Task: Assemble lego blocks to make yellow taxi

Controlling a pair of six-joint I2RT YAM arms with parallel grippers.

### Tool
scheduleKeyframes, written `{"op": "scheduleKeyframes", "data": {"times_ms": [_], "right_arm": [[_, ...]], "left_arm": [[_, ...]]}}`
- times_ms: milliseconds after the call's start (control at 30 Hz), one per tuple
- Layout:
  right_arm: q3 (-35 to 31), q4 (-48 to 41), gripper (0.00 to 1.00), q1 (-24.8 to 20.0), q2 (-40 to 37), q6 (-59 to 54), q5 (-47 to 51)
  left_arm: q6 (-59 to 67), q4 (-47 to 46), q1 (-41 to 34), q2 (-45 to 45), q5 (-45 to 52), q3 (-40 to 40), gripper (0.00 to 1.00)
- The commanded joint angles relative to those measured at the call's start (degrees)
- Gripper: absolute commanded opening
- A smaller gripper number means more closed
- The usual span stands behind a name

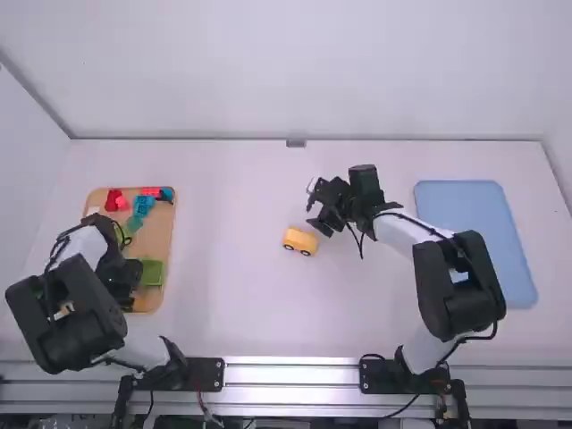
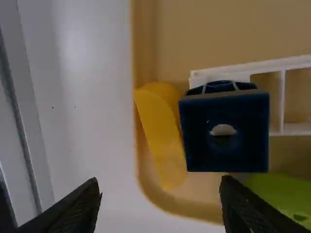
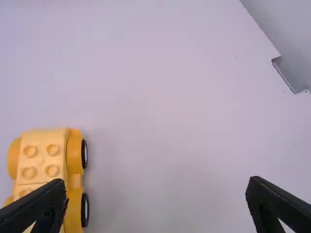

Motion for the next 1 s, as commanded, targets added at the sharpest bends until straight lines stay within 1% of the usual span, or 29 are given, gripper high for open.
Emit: {"op": "scheduleKeyframes", "data": {"times_ms": [0,200,267,300,467,533,767,833,967], "right_arm": [[-0.22,0.11,0.98,0.31,-0.74,0.13,-0.28],[-0.22,0.26,0.99,0.24,-0.74,0.13,-0.28],[-0.22,0.26,0.98,0.26,-0.74,0.15,-0.26],[-0.22,0.28,0.99,0.24,-0.74,0.13,-0.31],[-0.22,0.50,0.98,0.24,-0.74,0.31,-0.44],[-0.22,0.48,0.98,0.24,-0.74,0.13,-0.26],[-0.22,0.44,0.98,0.26,-0.74,0.35,-0.39],[-0.22,0.44,0.98,0.24,-0.74,0.35,-0.31],[-0.22,0.48,0.98,0.26,-0.74,0.31,-0.42]], "left_arm": [[-0.42,0.72,-0.09,0.24,-0.83,-2.34,0.66],[-1.36,1.79,-0.07,0.24,-1.07,-2.95,0.64],[-2.05,2.38,-0.04,0.24,-1.05,-3.50,0.59],[-1.90,4.04,-0.07,0.24,-0.90,-4.42,0.57],[-1.95,8.81,-0.07,0.24,-0.44,-6.99,0.56],[-1.97,10.10,-0.07,0.24,-0.90,-7.63,0.50],[-1.95,18.53,-0.09,0.24,-0.68,-10.88,0.50],[-1.95,20.55,-0.07,0.24,-0.02,-11.93,0.46],[-1.99,20.96,-0.07,0.24,1.25,-12.00,0.40]]}}
